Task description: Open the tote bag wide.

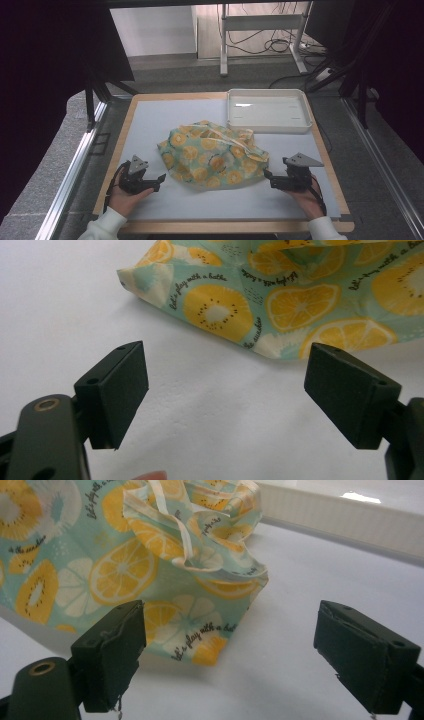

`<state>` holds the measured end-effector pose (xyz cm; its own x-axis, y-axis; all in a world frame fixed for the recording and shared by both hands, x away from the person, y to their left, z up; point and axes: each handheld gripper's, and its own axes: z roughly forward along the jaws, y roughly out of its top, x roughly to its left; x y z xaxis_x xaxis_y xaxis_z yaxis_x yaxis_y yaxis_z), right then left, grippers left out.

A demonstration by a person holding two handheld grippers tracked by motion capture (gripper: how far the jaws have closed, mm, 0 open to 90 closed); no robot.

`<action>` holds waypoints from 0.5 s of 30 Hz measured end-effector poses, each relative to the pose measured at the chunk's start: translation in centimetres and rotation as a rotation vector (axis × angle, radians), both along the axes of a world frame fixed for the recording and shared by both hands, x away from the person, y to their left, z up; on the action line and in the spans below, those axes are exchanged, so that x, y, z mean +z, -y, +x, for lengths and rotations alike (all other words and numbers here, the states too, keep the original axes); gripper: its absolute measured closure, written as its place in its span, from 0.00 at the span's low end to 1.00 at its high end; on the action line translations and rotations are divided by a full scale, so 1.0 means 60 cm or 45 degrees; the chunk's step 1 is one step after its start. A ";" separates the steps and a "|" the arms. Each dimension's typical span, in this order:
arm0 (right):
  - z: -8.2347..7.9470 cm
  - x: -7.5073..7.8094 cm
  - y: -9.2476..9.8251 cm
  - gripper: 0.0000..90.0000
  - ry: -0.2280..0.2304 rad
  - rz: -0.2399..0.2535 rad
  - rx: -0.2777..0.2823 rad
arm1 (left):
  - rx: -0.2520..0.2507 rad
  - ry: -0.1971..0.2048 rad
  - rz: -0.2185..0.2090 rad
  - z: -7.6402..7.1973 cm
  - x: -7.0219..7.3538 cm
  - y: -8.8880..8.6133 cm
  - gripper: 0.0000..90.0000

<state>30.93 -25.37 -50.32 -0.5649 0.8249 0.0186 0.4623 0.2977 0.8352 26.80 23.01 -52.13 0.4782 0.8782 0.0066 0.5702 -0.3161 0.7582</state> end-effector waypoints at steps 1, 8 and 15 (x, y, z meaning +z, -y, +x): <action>0.002 0.000 0.000 0.15 -0.008 0.009 -0.002 | 0.000 0.000 0.000 0.000 0.000 0.000 0.20; 0.007 -0.005 0.000 0.17 -0.034 0.006 -0.006 | 0.018 -0.014 -0.030 0.006 0.001 -0.002 0.20; 0.003 -0.005 0.007 0.20 -0.028 0.015 -0.024 | 0.040 -0.034 -0.056 0.006 -0.004 -0.010 0.22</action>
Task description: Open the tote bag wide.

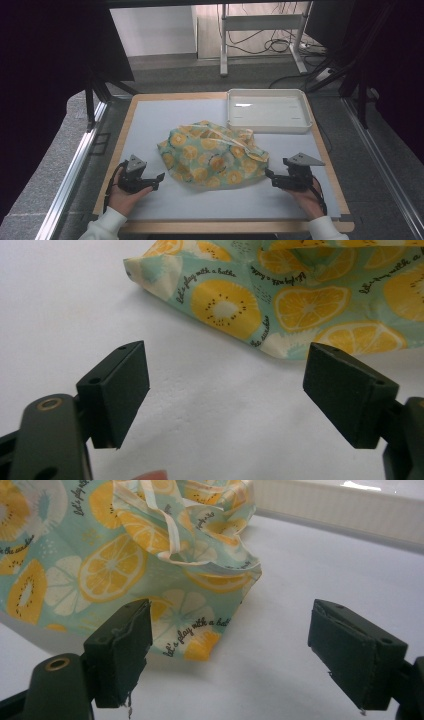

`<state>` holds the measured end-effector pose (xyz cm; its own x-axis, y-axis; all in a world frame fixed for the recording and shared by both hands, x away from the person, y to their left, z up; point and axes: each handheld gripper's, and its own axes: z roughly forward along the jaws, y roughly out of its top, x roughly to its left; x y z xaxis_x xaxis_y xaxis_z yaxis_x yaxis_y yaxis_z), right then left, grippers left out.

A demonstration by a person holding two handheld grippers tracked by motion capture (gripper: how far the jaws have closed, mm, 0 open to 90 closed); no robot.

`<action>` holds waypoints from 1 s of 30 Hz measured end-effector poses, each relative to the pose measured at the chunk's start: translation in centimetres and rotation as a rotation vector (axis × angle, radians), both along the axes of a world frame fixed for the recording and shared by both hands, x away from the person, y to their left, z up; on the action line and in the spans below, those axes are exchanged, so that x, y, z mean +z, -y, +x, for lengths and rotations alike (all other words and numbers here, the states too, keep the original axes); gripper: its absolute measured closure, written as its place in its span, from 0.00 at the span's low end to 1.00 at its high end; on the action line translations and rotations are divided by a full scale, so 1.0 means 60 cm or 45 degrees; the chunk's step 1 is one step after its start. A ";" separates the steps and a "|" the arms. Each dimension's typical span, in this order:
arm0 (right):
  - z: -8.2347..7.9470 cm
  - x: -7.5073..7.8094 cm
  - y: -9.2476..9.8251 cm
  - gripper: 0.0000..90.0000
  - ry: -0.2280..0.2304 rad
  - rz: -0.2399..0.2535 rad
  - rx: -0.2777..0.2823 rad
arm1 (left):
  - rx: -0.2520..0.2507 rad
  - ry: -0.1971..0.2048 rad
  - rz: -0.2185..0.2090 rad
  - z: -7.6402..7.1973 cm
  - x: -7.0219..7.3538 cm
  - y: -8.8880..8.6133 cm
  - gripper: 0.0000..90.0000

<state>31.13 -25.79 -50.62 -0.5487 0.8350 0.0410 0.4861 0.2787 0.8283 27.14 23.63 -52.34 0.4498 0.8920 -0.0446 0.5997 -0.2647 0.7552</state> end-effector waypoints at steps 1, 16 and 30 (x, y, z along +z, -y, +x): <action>-0.001 0.000 0.000 0.20 0.002 0.001 0.007 | 0.005 0.001 -0.012 -0.001 0.001 -0.001 0.23; -0.007 0.001 0.002 0.20 0.012 -0.025 0.027 | 0.008 0.029 -0.027 -0.013 0.007 -0.007 0.24; -0.019 0.002 -0.006 0.21 0.021 -0.074 0.013 | 0.005 0.073 -0.058 -0.016 0.032 -0.011 0.27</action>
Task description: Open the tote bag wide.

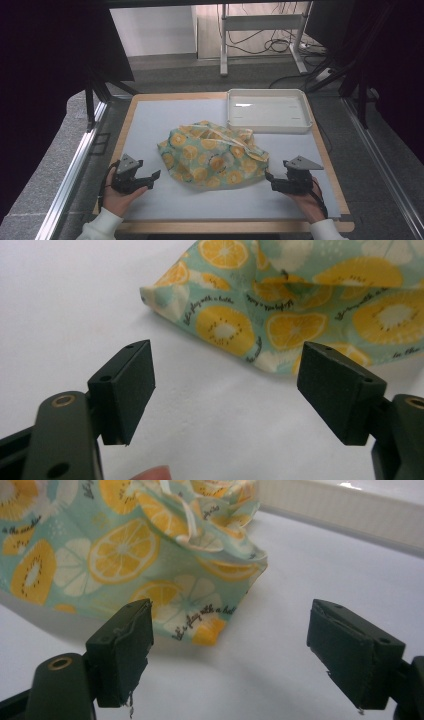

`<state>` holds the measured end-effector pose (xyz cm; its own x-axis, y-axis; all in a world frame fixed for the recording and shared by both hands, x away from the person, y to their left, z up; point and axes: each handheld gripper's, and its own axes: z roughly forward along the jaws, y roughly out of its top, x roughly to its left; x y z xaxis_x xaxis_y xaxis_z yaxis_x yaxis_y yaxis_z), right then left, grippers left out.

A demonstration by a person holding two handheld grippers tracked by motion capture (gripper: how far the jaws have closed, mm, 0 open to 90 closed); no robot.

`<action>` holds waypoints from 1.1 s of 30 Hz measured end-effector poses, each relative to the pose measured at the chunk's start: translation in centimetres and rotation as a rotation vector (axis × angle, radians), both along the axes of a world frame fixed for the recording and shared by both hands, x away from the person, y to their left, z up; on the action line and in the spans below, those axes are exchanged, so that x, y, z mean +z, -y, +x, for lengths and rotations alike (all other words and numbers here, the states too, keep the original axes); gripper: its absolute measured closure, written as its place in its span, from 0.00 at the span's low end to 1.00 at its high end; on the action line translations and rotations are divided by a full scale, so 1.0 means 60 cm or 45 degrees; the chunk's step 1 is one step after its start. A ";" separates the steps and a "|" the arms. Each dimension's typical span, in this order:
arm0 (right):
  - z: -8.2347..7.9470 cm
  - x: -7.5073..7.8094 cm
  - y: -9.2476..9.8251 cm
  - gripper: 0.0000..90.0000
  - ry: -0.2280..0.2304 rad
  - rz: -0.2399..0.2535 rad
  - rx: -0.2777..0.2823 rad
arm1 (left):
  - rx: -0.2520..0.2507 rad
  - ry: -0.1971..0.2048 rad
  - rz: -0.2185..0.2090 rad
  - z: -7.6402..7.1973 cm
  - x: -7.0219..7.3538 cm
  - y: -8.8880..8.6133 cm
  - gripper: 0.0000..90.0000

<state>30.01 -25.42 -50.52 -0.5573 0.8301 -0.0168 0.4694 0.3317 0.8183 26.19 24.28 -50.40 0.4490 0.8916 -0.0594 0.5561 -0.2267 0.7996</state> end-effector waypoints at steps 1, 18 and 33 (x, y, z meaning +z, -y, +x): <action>-0.002 -0.002 0.000 0.21 -0.006 -0.006 0.006 | -0.008 0.001 0.000 0.005 0.005 0.004 0.27; -0.003 0.004 0.006 0.22 -0.001 0.030 -0.011 | -0.025 0.005 -0.010 0.013 0.045 0.025 0.30; -0.001 0.001 0.011 0.22 -0.007 0.010 -0.055 | -0.074 0.007 -0.025 0.038 0.074 0.032 0.29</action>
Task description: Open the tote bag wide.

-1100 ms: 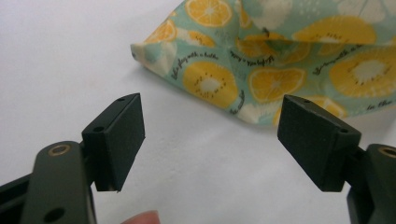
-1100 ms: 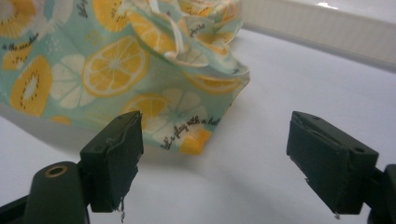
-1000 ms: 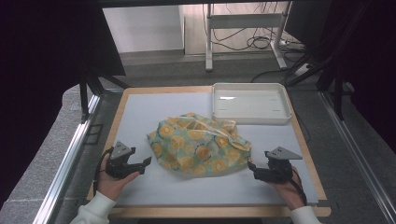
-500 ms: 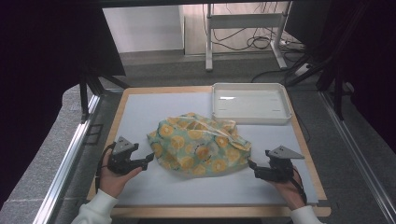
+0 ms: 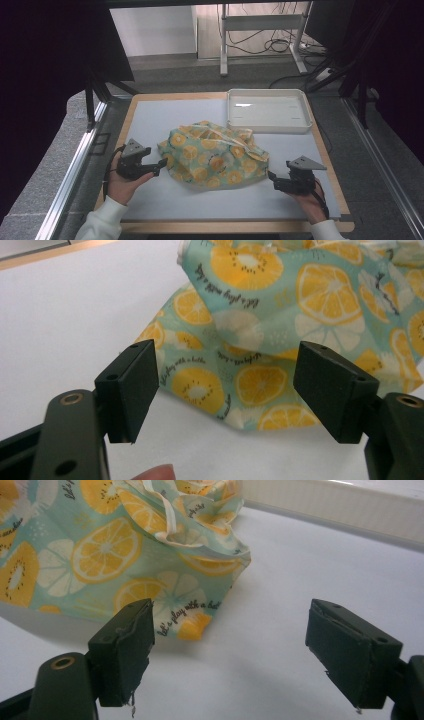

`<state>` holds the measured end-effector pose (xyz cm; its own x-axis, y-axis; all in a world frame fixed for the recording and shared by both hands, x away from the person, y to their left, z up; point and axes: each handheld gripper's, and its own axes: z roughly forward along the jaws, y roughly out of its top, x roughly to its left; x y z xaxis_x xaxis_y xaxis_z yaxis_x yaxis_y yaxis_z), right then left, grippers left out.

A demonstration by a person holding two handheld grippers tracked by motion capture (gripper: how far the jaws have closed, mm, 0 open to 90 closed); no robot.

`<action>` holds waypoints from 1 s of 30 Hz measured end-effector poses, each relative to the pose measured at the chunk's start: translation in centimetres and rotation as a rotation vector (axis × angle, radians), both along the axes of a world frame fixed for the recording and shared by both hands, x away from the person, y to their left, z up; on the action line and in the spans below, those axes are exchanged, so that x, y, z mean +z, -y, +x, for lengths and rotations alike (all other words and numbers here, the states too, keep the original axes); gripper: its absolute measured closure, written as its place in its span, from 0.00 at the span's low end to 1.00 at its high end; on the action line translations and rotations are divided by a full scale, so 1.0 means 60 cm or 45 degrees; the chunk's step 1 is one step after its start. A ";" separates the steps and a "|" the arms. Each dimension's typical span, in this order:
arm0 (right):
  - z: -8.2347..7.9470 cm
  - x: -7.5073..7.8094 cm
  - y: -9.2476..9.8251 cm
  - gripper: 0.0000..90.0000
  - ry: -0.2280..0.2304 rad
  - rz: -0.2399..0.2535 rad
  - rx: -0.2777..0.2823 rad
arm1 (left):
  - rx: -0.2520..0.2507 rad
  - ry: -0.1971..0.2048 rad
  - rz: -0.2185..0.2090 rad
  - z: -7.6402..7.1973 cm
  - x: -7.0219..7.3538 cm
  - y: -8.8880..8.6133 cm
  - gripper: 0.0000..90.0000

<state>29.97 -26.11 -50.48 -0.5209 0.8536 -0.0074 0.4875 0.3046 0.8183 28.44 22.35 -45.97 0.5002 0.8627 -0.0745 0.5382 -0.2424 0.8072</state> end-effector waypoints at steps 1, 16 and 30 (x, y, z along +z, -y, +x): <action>-0.002 0.000 0.002 0.22 0.000 0.002 -0.008 | -0.001 0.000 -0.001 0.003 0.002 0.001 0.29; -0.002 -0.002 0.004 0.22 0.002 -0.012 -0.011 | -0.022 -0.038 -0.010 0.062 0.036 0.007 0.30; 0.000 -0.003 0.005 0.22 -0.007 -0.026 -0.021 | -0.022 -0.038 -0.004 0.114 0.058 0.016 0.35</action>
